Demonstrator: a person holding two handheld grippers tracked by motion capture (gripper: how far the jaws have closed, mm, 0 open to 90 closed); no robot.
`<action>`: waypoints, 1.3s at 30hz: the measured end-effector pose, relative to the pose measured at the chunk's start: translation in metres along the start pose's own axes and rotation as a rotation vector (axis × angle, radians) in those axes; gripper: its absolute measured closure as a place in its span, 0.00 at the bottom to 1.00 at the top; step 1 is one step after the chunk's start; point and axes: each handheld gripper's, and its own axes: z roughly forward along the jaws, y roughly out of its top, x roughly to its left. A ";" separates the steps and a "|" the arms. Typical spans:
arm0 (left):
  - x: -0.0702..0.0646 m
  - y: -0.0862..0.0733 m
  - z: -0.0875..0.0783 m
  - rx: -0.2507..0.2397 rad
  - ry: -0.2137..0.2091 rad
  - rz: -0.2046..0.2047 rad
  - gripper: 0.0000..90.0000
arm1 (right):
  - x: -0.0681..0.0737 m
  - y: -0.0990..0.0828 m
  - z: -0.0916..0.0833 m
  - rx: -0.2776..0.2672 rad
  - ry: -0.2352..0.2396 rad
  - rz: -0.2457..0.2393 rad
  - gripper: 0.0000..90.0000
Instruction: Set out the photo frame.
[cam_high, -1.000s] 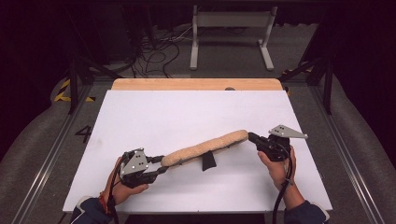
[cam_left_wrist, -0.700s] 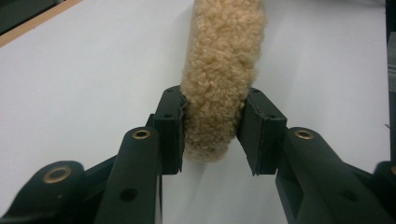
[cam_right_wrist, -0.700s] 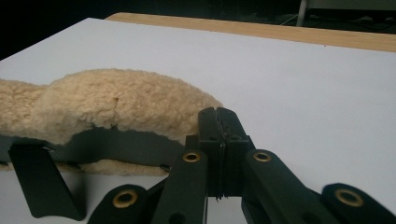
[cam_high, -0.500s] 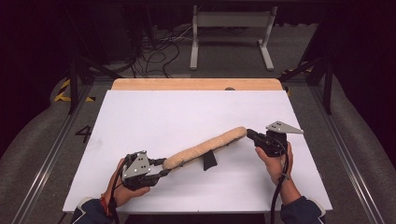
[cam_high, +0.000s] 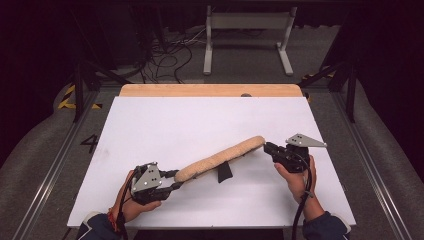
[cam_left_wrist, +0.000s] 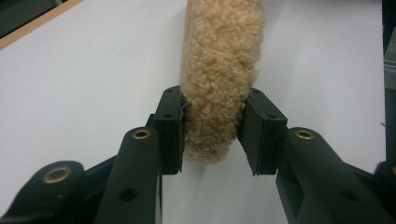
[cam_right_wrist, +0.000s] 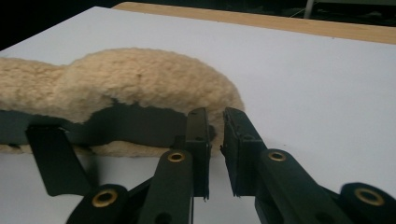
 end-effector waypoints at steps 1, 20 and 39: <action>0.000 0.000 0.000 0.000 -0.002 -0.001 0.70 | 0.002 0.000 0.000 0.000 0.006 -0.001 0.88; -0.020 0.008 0.008 -0.006 -0.068 0.025 0.71 | 0.017 0.012 0.019 0.029 0.047 -0.012 0.86; -0.040 0.021 0.028 -0.017 -0.171 0.054 0.71 | 0.031 0.030 0.045 0.118 0.081 -0.017 0.85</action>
